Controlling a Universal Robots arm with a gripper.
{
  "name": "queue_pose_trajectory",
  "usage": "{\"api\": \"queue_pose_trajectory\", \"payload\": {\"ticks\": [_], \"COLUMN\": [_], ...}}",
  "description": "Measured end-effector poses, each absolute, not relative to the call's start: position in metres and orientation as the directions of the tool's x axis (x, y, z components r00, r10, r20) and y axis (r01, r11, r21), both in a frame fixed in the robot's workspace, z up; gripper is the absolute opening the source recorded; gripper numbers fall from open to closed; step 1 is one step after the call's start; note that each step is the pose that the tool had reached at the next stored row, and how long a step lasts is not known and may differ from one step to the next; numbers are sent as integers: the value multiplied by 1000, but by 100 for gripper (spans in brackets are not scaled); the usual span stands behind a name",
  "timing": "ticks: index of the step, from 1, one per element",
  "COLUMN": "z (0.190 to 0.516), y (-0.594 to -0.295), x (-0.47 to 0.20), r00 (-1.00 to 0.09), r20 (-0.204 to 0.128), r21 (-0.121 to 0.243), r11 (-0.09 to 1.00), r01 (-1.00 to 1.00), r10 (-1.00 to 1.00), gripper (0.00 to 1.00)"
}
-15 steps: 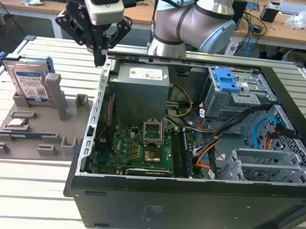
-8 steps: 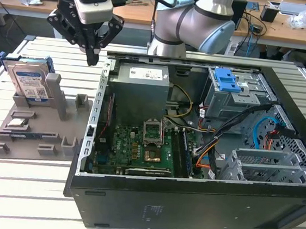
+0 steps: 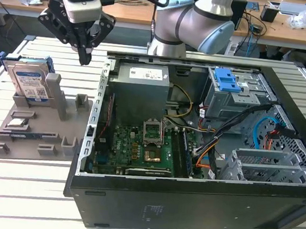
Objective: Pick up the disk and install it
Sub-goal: 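Reach for the disk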
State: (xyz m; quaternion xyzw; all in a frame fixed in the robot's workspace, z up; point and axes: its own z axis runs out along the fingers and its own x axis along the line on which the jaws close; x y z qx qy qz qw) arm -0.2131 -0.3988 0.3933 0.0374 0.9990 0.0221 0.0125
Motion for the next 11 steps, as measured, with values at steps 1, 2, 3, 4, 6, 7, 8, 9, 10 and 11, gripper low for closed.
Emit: {"api": "queue_pose_trajectory", "payload": {"ticks": [1,2,3,4,6,7,8,9,10,11], "z": [393,393,393,393,393,393,393,393,393,393], "y": [-399,-399,-399,-399,-399,-399,-399,-399,-399,-399], "x": [-214,-216,-217,-219,-222,-223,-226,-227,-229,-232], "r00": [-997,-997,-997,-997,-997,-997,-997,-997,-997,-997], "r20": [-23,-23,-23,-23,-23,-23,-23,-23,-23,-23], "r21": [45,45,45,45,45,45,45,45,45,45], "r11": [996,996,996,996,996,996,996,996,996,996], "r01": [74,74,74,74,74,74,74,74,74,74], "r10": [75,75,75,75,75,75,75,75,75,75], "gripper": [11,11,11,11,11,11,11,11,11,11]}}
